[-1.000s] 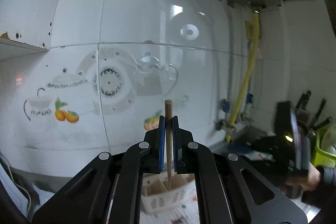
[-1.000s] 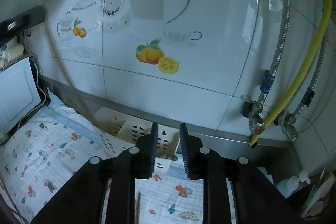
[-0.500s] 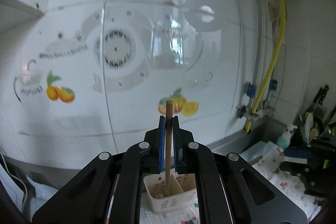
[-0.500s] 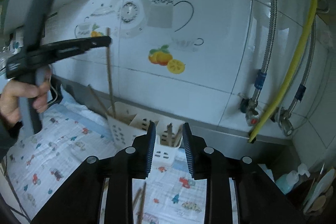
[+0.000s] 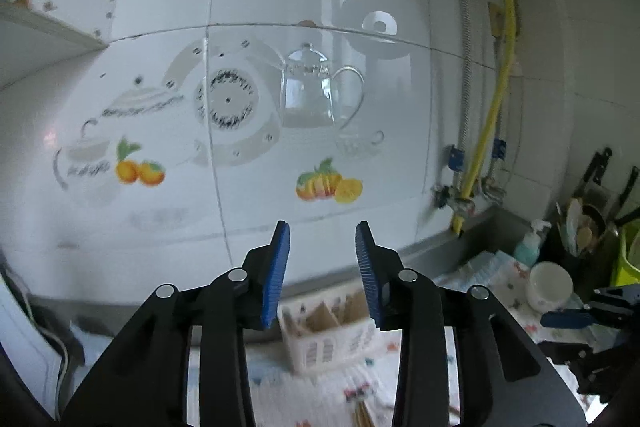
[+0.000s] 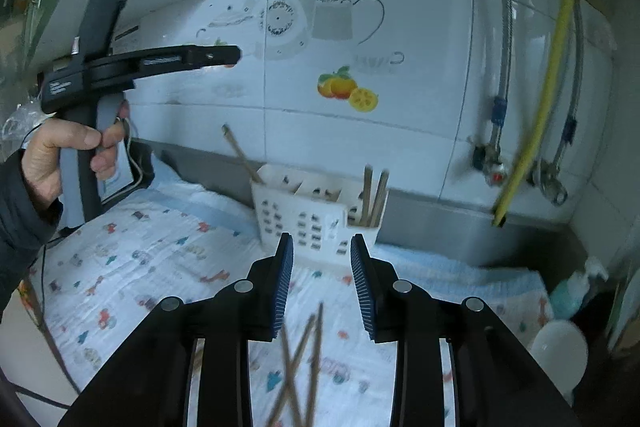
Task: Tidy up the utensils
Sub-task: 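Open the left tool and return it over the chopsticks, then lower the left tool onto a wooden chopstick and close on it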
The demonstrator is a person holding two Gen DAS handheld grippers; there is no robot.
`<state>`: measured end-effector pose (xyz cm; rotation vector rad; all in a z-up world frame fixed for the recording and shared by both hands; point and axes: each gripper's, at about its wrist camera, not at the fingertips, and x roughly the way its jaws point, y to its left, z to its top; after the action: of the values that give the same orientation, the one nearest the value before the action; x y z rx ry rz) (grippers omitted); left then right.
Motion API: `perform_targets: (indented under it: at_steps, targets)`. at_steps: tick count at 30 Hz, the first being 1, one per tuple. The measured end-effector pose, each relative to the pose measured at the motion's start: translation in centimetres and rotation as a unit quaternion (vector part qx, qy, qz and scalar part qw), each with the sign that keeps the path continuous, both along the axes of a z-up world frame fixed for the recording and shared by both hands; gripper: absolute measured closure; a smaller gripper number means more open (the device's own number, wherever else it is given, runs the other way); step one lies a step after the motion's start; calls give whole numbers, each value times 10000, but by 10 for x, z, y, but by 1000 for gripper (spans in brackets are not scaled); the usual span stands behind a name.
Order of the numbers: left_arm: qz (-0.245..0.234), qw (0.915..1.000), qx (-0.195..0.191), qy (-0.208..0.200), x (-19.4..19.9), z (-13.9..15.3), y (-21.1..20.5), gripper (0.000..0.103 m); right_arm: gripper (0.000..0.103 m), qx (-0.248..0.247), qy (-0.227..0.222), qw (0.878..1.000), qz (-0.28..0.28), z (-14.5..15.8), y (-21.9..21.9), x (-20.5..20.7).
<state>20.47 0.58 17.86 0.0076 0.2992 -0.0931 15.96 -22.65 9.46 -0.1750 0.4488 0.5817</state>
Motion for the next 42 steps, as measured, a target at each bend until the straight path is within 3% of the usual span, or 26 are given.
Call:
perform_targets:
  at_steps: [10,13,16,23,28,32,35,42]
  targets:
    - [-26,9988,8,481,-99,-56,4,63,74,97,373,9992,-104,-50,-17,-57]
    - [-61,9964,-20,847,-123,-90,2,61,72,37,412,9989,-199,-65,-22,-72]
    - [-92,9929,-17,1186,-140,-127,-2,61,63,99,541,9981,-260,-80,-30,-83]
    - [-207,9781,-231,2056,-156,-202,-10,61,63,-3,863,9952,-453,-114,-42,-94]
    - [-182,9700,-250,2412,-157,-235,-16,61,63,-3,1071,9925,-597,-132,-54,-95]
    - [-180,9657,-305,2574,-155,-249,-21,69,64,6,1199,9907,-651,-141,-57,-94]
    - [-71,9638,-333,2645,-151,-255,-20,69,66,-25,1262,9897,-674,-148,-59,-91]
    - [127,9630,-246,2679,-148,-263,-20,78,79,-142,1441,9875,-625,-161,-56,-80]
